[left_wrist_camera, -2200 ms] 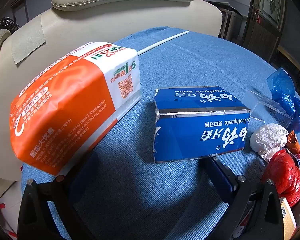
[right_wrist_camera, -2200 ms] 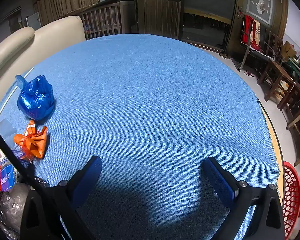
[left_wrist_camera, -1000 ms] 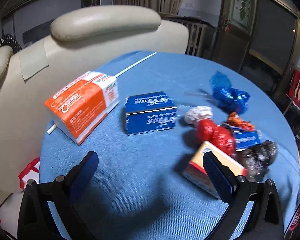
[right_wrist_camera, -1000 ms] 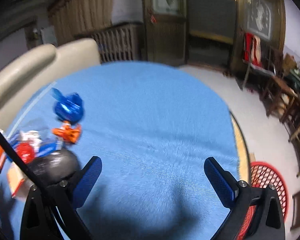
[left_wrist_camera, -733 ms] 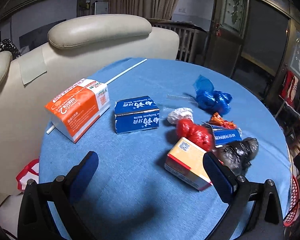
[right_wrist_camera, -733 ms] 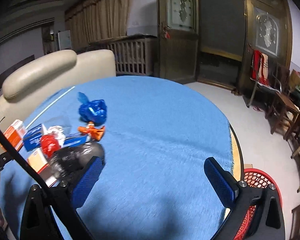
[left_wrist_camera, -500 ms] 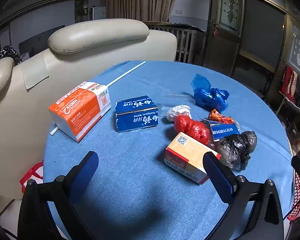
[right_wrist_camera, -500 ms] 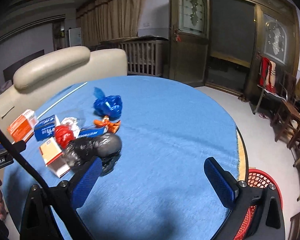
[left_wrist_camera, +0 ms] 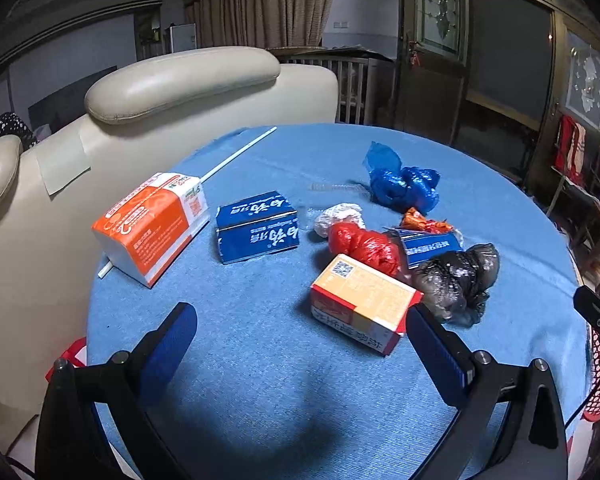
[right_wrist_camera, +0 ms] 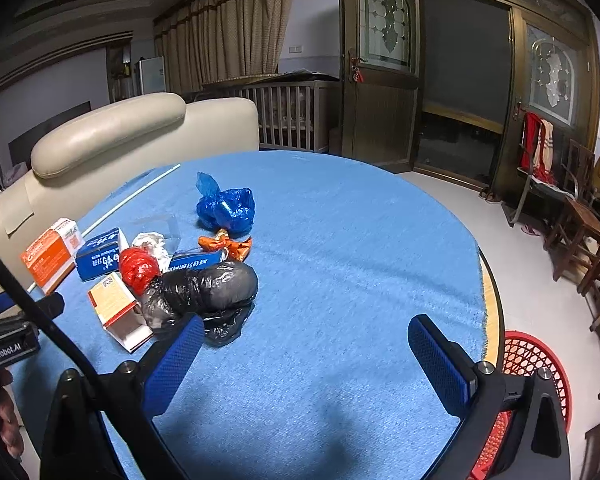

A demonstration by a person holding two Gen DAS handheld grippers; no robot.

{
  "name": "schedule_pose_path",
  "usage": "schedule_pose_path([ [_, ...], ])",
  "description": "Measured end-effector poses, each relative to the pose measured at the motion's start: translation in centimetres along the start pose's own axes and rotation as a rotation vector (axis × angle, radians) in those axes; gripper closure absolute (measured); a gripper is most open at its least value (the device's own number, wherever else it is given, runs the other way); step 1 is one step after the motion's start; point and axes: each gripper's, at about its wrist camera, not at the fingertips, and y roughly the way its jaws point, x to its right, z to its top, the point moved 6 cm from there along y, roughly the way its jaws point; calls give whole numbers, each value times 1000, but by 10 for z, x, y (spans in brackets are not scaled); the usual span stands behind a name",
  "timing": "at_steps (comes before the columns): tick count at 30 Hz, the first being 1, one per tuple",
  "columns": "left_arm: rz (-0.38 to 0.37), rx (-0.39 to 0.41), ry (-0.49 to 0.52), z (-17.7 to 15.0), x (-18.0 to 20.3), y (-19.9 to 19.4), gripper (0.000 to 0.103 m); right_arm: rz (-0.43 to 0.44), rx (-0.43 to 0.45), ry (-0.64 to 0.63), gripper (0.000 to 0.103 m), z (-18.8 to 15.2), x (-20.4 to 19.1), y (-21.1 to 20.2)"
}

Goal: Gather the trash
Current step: 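Move both tools toward the pile of trash on the table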

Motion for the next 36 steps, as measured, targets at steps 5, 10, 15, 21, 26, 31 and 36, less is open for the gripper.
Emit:
schedule_pose_path([
  [5, -3, 10, 16, 1, 5, -4, 0, 6, 1, 11, 0, 0, 0, 1],
  [10, -3, 1, 13, 1, 6, -3, 0, 15, -2, 13, 0, -1, -1, 1],
  [15, 1, 1, 11, 1, 3, -3, 0, 29, -4, 16, 0, -2, -3, 1],
  [21, -2, -6, 4, 1, 1, -1, 0, 35, -9, 9, 0, -1, -6, 3],
  [26, -11, -8, -1, 0, -1, 0, 0, 43, -23, 8, 0, -3, -10, 5],
  [31, -12, -5, -7, 2, -2, 1, 0, 44, -26, -3, 0, -3, -13, 6],
  [36, -8, 10, 2, 4, -2, 0, 0, 39, -20, -22, 0, -2, -16, 5],
])
